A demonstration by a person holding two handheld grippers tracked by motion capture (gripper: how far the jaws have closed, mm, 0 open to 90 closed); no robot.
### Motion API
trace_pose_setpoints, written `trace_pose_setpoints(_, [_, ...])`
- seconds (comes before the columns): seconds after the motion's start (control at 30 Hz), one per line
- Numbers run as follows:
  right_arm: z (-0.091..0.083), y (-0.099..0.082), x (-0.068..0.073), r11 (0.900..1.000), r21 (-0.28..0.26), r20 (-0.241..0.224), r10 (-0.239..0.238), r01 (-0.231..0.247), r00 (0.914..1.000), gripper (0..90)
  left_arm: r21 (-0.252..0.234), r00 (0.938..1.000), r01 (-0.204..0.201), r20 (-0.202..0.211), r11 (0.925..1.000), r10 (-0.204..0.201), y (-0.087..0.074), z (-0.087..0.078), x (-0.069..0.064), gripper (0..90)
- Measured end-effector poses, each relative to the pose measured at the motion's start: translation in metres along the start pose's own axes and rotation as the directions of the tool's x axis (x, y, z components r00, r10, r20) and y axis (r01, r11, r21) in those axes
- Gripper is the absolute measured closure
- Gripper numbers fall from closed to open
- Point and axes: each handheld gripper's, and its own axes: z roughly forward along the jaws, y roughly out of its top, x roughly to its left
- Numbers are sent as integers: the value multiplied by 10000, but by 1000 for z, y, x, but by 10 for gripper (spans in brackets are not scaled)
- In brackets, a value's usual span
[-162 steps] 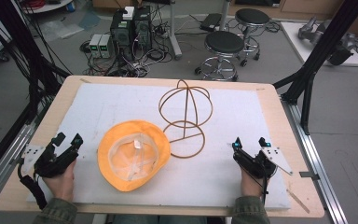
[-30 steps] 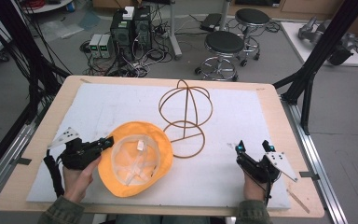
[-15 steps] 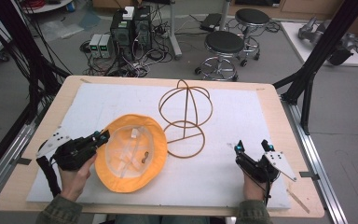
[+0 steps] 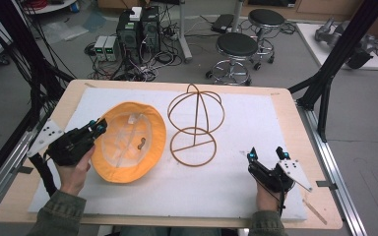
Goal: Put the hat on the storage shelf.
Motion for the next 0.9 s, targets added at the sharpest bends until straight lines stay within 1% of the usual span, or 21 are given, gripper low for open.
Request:
trace_pose_setpoints(0.03, [0, 0, 0, 10000, 9, -12, 11, -11, 10000, 109, -41, 10000, -53, -51, 10000, 53, 2, 2, 0, 869])
trace_pose_setpoints(0.13, [0, 0, 0, 10000, 2, -40, -7, 7, 10000, 109, -261, 9987, -399, -341, 9989, 390, 8, 10, 0, 869])
trace_pose_setpoints(0.23, [0, 0, 0, 10000, 4, -26, 38, -38, 10000, 109, -399, 9970, -562, -551, 9976, 539, 13, 21, 0, 869])
trace_pose_setpoints(0.33, [1, 0, 0, 10000, -24, -23, -10, 10, 10000, 109, -624, 9962, -633, -638, 9960, 593, 18, 32, 0, 869])
trace_pose_setpoints(0.4, [1, 0, 0, 9999, -80, 42, -64, 64, 10000, 109, -617, 9945, -832, -682, 9946, 790, 21, 41, 1, 869])
trace_pose_setpoints(0.43, [2, 0, 0, 9999, -88, 35, -65, 65, 10000, 109, -637, 9935, -983, -644, 9931, 942, 23, 45, 1, 869])
trace_pose_setpoints(0.53, [3, 0, -1, 9999, -101, 88, -76, 77, 9999, 109, -928, 9880, -1439, -700, 9852, 1378, 30, 55, -2, 869])
trace_pose_setpoints(0.57, [3, 0, -1, 9999, -112, 96, -71, 72, 9999, 108, -1048, 9866, -1531, -727, 9826, 1460, 32, 59, -3, 870])
trace_pose_setpoints(0.6, [2, 0, -1, 9999, -118, 84, -58, 59, 9999, 109, -1229, 9869, -1532, -694, 9805, 1455, 37, 65, -3, 870])
trace_pose_setpoints(0.63, [2, 0, -1, 9999, -121, 68, -43, 44, 10000, 109, -1229, 9869, -1532, -694, 9805, 1455, 37, 65, -3, 869])
trace_pose_setpoints(0.7, [2, 0, -1, 9999, -124, 61, -42, 43, 10000, 109, -1487, 9877, -1509, -639, 9773, 1427, 44, 71, -4, 870])
trace_pose_setpoints(0.87, [3, 0, -1, 9999, -136, 61, -26, 27, 10000, 109, -1755, 9854, -1662, -658, 9703, 1569, 58, 85, -7, 869])
trace_pose_setpoints(0.9, [3, 0, -1, 9999, -140, 66, -23, 24, 10000, 109, -1837, 9843, -1708, -755, 9680, 1593, 60, 88, -8, 869])
